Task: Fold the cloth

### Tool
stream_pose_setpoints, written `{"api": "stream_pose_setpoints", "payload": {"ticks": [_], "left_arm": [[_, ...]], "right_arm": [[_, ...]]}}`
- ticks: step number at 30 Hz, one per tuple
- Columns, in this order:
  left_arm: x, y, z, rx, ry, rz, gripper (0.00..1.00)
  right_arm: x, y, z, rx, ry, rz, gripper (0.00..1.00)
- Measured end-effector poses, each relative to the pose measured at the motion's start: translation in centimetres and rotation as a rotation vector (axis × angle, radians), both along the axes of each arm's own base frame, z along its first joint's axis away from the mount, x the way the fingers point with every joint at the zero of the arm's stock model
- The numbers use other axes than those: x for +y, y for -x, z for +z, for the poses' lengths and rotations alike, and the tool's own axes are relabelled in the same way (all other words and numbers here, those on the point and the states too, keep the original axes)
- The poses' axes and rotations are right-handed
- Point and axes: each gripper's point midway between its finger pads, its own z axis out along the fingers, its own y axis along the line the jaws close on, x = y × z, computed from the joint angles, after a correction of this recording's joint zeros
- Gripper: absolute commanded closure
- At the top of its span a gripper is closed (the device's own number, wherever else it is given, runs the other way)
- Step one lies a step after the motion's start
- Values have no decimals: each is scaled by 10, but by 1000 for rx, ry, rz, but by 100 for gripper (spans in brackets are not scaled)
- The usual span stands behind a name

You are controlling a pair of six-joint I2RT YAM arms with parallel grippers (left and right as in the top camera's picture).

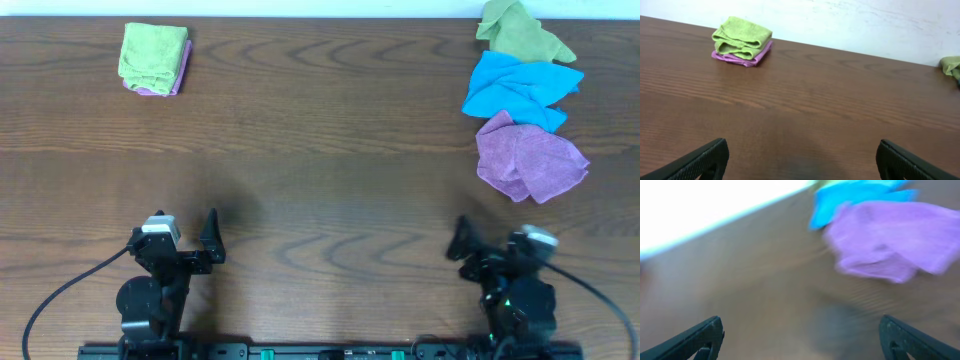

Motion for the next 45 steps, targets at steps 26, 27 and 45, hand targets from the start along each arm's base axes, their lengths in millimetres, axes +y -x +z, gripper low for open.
{"api": "stream_pose_setpoints", "payload": {"ticks": [26,27,45], "left_arm": [[0,0,1,-5,0,0,5],[0,0,1,-4,0,0,5],[0,0,1,-4,0,0,5]], "right_arm": [[-194,-59,-28,137,-218,-640,1],[-199,-65,-25,139,-210,-627,1],[-146,-107,-70,381,-402,-182,1]]}}
